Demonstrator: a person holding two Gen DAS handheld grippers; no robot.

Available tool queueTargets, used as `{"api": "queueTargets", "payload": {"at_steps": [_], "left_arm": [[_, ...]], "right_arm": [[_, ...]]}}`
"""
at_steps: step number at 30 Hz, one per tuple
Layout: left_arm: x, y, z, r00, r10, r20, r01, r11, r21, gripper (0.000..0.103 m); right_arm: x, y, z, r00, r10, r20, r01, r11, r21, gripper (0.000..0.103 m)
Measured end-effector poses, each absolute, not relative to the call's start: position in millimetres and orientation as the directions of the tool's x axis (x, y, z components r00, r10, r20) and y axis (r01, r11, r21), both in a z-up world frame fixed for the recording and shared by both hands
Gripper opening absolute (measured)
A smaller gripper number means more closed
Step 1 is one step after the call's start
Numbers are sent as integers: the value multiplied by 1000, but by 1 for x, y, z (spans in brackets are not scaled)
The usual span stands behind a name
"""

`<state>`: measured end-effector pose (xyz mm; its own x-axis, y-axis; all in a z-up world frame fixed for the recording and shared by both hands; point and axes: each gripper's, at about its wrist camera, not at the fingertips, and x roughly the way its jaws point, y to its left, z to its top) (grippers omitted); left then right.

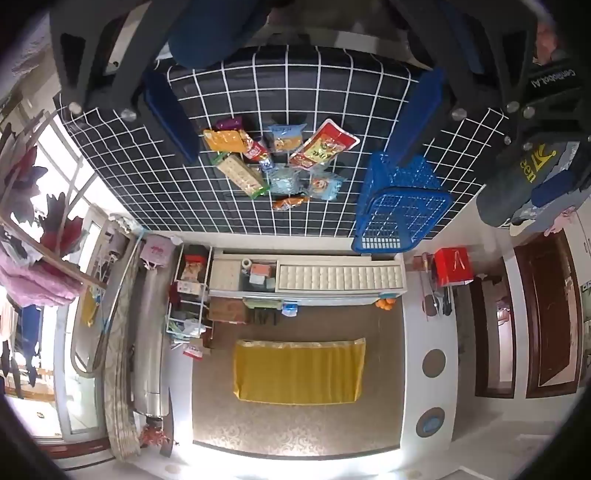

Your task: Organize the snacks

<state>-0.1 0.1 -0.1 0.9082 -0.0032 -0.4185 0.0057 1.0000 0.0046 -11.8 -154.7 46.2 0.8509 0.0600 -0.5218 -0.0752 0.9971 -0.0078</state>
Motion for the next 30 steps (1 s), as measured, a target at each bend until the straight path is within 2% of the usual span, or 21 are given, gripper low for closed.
{"api": "queueTargets", "payload": {"at_steps": [5, 10, 30], "left_arm": [[-5, -6, -4, 907, 3, -421, 2, 1000, 13, 102], [-1, 1, -6, 892, -28, -452, 7, 999, -47, 102], [0, -2, -4, 880, 0, -474, -8, 1000, -17, 102]], "right_arm": [[-12, -159, 47, 851, 62, -522, -76, 997, -5, 103], [-10, -159, 41, 854, 66, -516, -75, 997, 3, 103], [-18, -158, 43, 855, 77, -513, -89, 996, 0, 103]]}}
